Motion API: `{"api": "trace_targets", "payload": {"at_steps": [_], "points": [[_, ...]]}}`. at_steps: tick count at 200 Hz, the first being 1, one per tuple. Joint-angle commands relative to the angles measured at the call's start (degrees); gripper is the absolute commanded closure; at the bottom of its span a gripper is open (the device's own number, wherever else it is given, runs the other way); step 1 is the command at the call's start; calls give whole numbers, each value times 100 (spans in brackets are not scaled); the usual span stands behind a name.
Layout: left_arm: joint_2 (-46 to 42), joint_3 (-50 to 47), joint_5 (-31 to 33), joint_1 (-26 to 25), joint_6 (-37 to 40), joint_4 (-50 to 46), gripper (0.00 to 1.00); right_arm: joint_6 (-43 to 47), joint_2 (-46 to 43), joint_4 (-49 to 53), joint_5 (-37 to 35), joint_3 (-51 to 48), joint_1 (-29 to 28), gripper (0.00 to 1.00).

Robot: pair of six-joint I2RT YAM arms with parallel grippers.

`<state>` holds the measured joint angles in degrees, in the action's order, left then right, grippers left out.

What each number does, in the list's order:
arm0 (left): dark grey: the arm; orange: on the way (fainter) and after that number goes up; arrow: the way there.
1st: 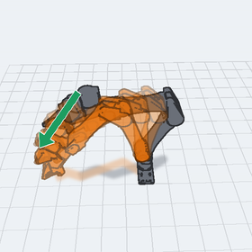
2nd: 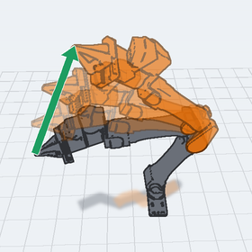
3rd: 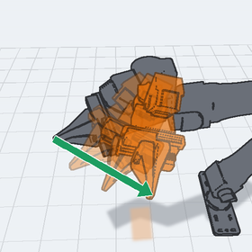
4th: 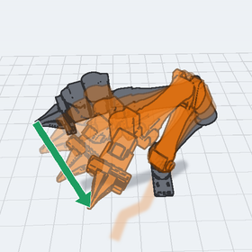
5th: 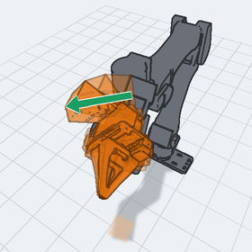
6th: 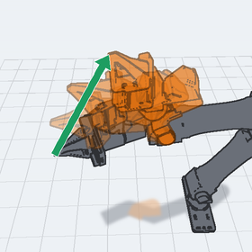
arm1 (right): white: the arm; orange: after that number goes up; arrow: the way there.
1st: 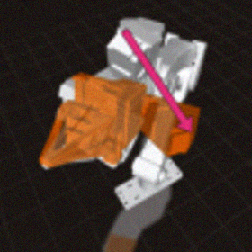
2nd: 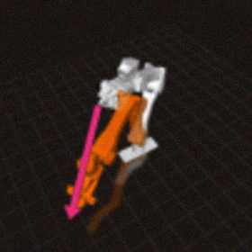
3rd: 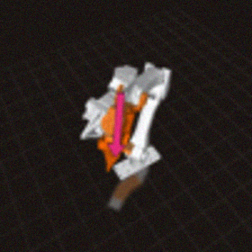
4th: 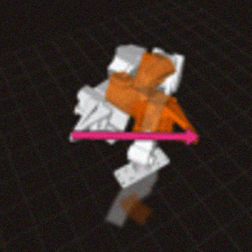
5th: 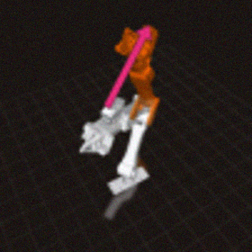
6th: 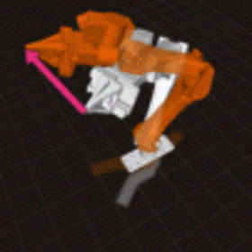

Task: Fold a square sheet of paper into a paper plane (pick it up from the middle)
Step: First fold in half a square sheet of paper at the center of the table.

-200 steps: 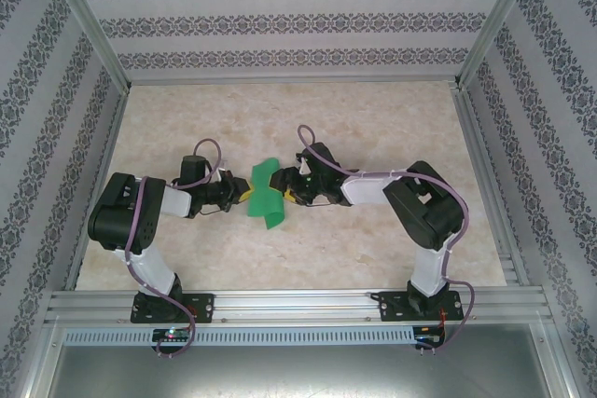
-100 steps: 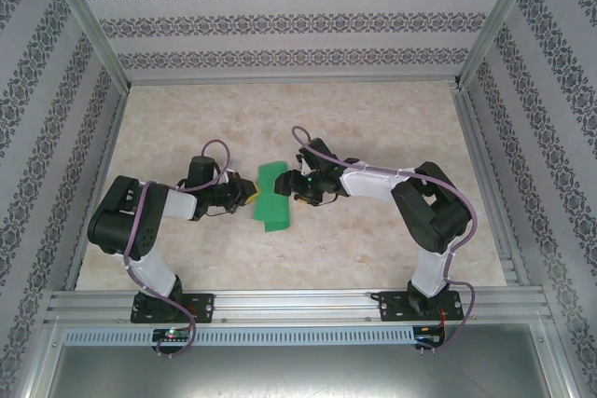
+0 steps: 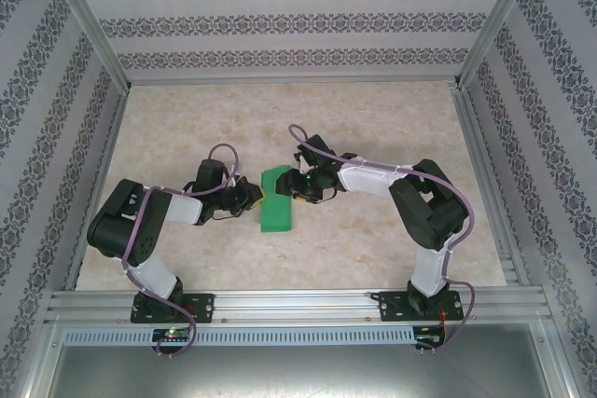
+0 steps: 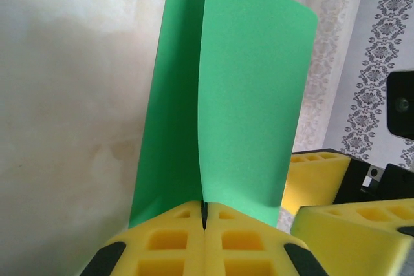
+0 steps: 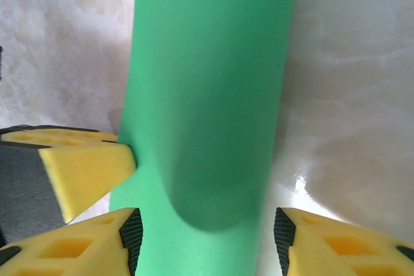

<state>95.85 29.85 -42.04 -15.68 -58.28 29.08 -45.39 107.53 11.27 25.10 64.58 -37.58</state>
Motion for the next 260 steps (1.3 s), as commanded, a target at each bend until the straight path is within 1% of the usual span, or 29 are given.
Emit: {"api": "trace_targets", "payload": {"at_steps": [1, 29, 46, 69, 85, 88, 109, 125, 149, 176, 197, 223, 260], "points": [[-23, 60, 83, -49, 120, -141, 98, 86, 152, 210, 67, 117, 45, 43], [-55, 70, 134, -57, 100, -247, 97, 74, 249, 265, 65, 149, 41, 46], [-108, 104, 194, -54, 102, -360, 95, 94, 336, 392, 15, 213, 41, 50], [-275, 214, 293, -55, 186, -697, 87, 94, 439, 555, -144, 265, 35, 54], [-515, 351, 489, -19, 340, -1227, 75, 83, 525, 648, -239, 275, 35, 56], [-580, 373, 547, -9, 376, -1326, 73, 78, 546, 656, -270, 275, 37, 57], [-1003, 498, 964, 133, 592, -2052, 55, 61, 665, 773, -448, 266, 23, 58], [-1325, 477, 1136, 235, 738, -2231, 46, 56, 750, 831, -531, 274, 12, 58], [-1726, 584, 1547, 352, 984, -2771, 38, 156, 867, 1072, -704, 380, -40, 59], [-1912, 730, 1901, 501, 1240, -3343, 19, 305, 1012, 1343, -837, 531, -94, 59], [-1936, 822, 2021, 621, 1463, -3639, 1, 379, 1116, 1503, -920, 591, -117, 59], [-1934, 851, 1966, 702, 1811, -3761, 0, 420, 1221, 1551, -1014, 591, -150, 57], [-1961, 795, 1671, 725, 2197, -3637, 0, 408, 1388, 1641, -1099, 626, -201, 57]]}}
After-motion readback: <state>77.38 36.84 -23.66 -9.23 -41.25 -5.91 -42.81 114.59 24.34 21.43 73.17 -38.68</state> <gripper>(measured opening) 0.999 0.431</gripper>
